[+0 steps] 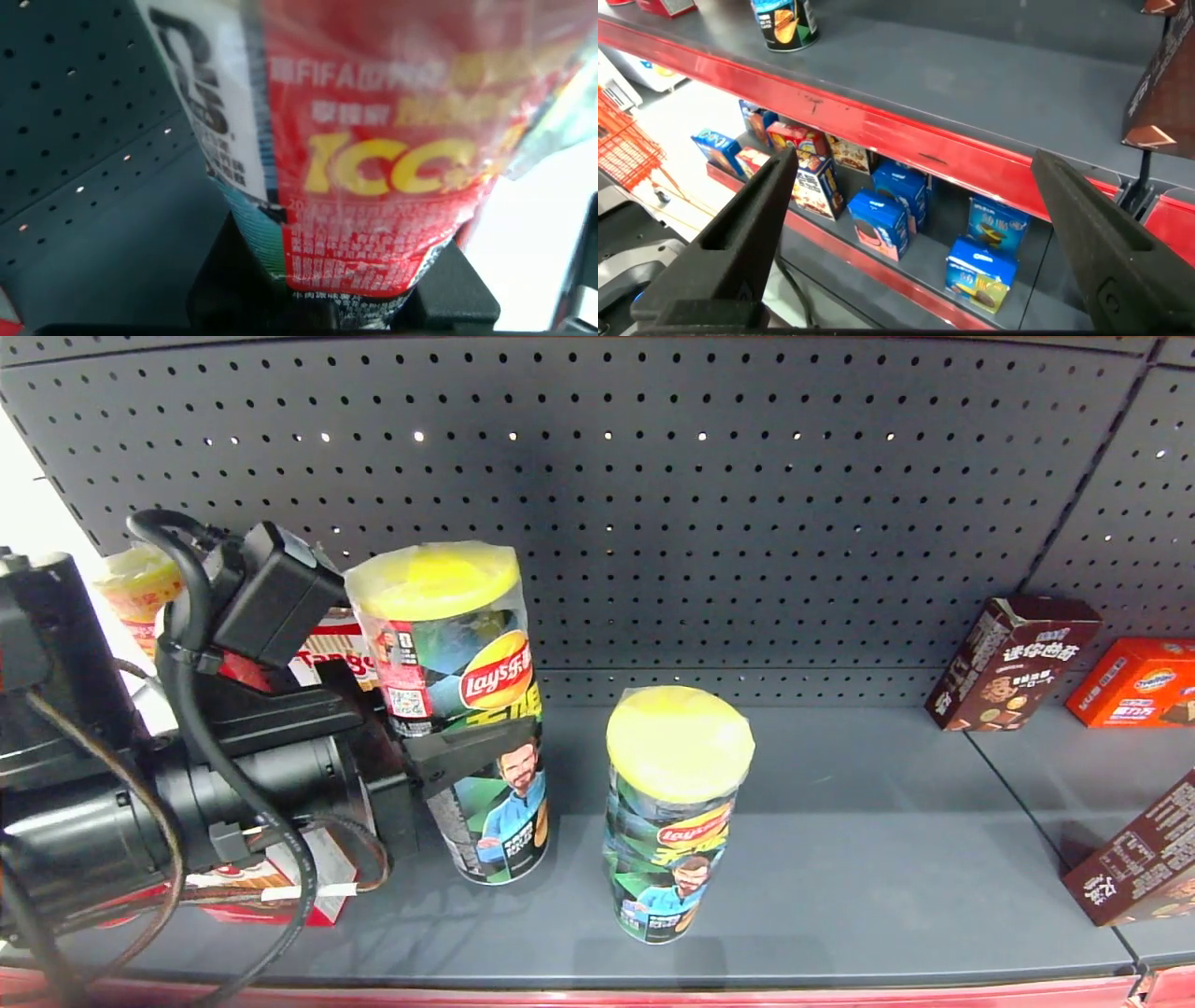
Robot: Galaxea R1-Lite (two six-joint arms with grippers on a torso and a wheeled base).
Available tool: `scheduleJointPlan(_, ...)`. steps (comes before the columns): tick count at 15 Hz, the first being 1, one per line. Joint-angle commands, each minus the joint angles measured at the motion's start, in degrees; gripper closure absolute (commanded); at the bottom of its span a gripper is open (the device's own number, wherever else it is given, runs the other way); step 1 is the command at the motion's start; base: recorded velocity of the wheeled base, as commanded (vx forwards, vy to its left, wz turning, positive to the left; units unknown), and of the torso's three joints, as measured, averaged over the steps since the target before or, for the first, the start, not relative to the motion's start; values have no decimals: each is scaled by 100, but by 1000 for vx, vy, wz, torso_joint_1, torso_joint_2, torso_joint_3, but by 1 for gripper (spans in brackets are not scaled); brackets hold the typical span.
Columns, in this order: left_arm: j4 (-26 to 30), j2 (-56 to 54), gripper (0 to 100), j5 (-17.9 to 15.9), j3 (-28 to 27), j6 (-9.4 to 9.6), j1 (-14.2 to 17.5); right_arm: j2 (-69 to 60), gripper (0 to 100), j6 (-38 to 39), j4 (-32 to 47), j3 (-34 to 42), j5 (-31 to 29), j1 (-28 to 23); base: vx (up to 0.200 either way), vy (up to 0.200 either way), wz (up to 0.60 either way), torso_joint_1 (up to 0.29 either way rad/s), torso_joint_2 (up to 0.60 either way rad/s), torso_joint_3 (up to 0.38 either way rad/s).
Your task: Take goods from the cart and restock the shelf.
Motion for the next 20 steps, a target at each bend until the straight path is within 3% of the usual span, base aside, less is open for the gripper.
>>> scheduleJointPlan(1, 14, 269, 100, -37, -215, -18, 84, 11, 0, 0, -1, 0, 1, 1, 0, 0, 0, 0, 0, 0)
scheduleJointPlan(3, 23, 533, 100, -63, -479, 9, 260, 11, 0, 0, -1, 0, 1, 1, 0, 0, 0, 0, 0, 0)
scheduleJointPlan(5, -3, 902, 100, -54, -575, 386, 321, 11, 0, 0, -1, 0, 1, 1, 0, 0, 0, 0, 0, 0)
scheduleJointPlan(8, -328, 1456, 100, -432, -848, 386, 383, 11, 0, 0, -1, 0, 1, 1, 0, 0, 0, 0, 0, 0)
scheduleJointPlan(11, -873, 2054, 100, -494, -1208, 378, 444, 11, 0, 0, -1, 0, 1, 1, 0, 0, 0, 0, 0, 0)
scheduleJointPlan(13, -891, 2291, 100, -819, -1542, 378, 462, 11, 0, 0, -1, 0, 1, 1, 0, 0, 0, 0, 0, 0)
scheduleJointPlan(17, -891, 2695, 100, -1082, -2219, 378, 462, 11, 0, 0, -1, 0, 1, 1, 0, 0, 0, 0, 0, 0)
scheduleJointPlan(20, -821, 2801, 100, -2146, -2579, 378, 655, 11, 0, 0, -1, 0, 1, 1, 0, 0, 0, 0, 0, 0)
